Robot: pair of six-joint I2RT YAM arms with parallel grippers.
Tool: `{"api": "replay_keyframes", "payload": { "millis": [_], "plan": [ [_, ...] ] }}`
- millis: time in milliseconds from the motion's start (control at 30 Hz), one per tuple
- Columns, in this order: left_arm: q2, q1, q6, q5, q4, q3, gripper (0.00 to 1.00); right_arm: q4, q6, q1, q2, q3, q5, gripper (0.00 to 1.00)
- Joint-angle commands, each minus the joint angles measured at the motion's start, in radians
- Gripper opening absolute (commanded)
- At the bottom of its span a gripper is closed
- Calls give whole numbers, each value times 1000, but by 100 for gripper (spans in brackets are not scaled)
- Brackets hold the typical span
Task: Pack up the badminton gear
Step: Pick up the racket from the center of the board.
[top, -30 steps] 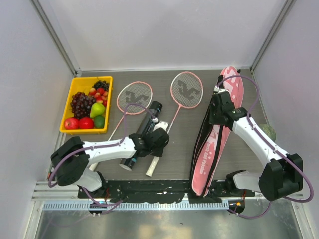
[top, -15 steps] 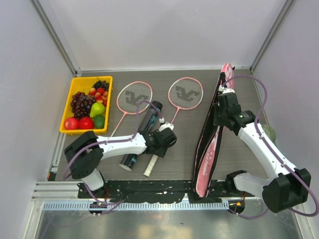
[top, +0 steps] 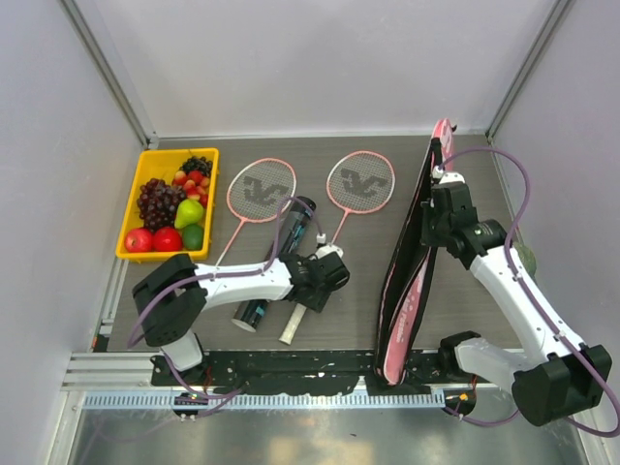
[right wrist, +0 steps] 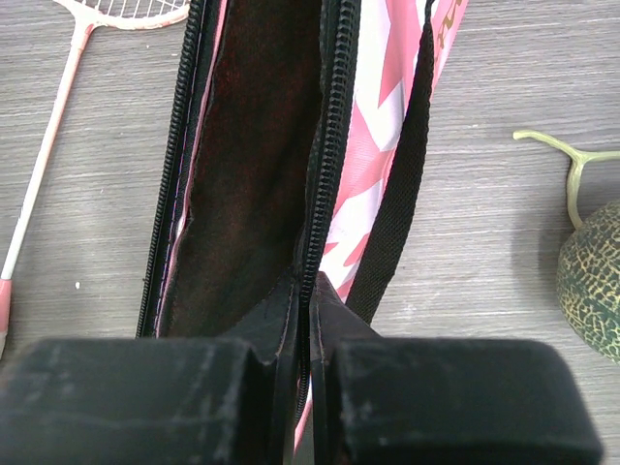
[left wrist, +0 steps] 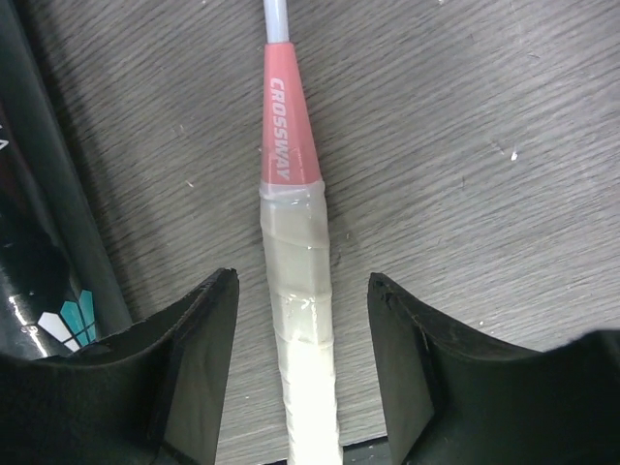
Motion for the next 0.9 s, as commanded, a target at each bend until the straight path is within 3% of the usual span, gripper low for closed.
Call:
{"api": "replay_keyframes", "payload": {
  "millis": [0,400,867],
  "plan": [
    [42,-7,-9,-17,-38,52,57,22,-27,-13,-57,56,40,5],
    [192,20,119,-57,-124,331,46,2,-28,-14,-110,56,51,5],
    [292,100,158,-12,-110,403,42,-11,-34,-21,-141,58,52,5]
  ]
}}
